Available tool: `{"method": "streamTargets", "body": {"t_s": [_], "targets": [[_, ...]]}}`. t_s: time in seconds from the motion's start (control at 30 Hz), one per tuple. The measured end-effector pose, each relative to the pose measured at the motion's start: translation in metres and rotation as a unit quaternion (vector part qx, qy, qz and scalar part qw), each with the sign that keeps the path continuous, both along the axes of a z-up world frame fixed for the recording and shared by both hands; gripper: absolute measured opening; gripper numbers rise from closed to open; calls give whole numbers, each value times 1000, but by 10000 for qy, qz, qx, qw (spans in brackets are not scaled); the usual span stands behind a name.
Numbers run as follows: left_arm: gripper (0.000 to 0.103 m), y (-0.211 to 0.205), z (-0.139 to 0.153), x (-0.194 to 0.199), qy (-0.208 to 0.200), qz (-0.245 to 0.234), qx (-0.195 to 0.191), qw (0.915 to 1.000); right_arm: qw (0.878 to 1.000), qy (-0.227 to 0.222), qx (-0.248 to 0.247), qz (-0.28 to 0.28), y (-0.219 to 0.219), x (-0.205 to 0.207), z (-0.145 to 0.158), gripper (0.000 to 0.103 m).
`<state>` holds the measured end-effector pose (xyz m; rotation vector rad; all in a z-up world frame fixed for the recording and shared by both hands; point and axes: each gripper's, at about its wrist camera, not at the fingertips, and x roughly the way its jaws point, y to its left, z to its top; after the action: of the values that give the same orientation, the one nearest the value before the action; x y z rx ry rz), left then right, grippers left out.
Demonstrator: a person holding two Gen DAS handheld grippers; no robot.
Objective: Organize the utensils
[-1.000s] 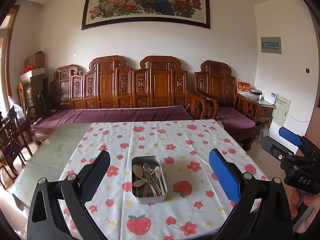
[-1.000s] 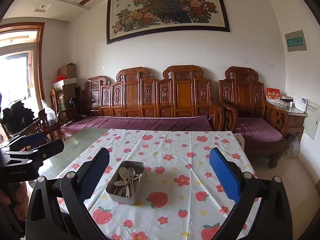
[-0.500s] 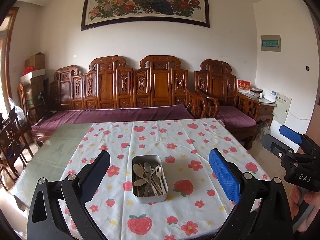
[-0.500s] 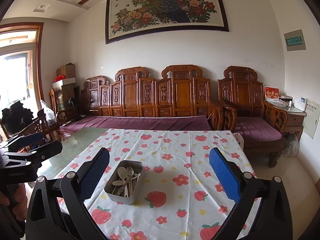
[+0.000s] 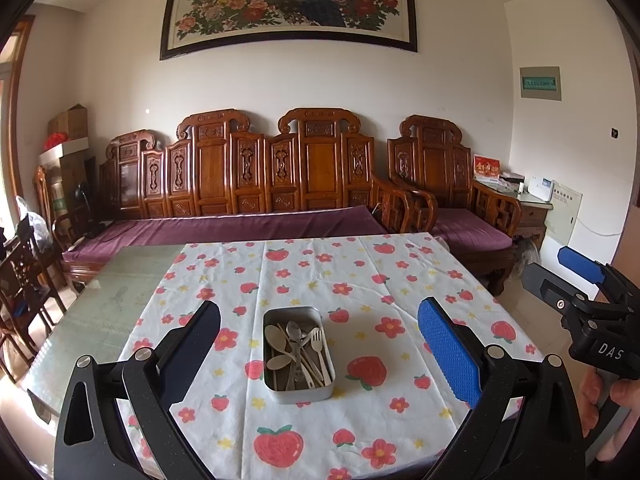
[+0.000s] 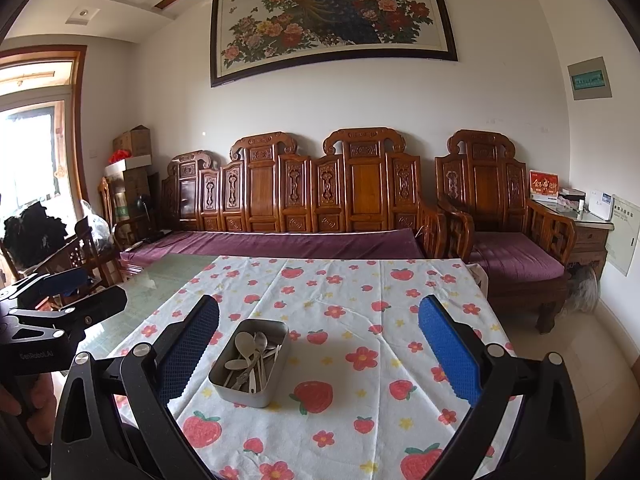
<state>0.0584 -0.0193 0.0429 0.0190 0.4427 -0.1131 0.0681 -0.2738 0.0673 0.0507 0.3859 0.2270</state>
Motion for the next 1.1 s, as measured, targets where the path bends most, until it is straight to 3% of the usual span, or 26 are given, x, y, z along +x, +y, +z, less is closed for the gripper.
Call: {"method": "streamTargets", "body": {"t_s": [1.1], "targets": [[96, -4, 8, -4, -30, -90, 1, 10000, 10000, -3, -2, -4, 2, 0, -2, 101]]}}
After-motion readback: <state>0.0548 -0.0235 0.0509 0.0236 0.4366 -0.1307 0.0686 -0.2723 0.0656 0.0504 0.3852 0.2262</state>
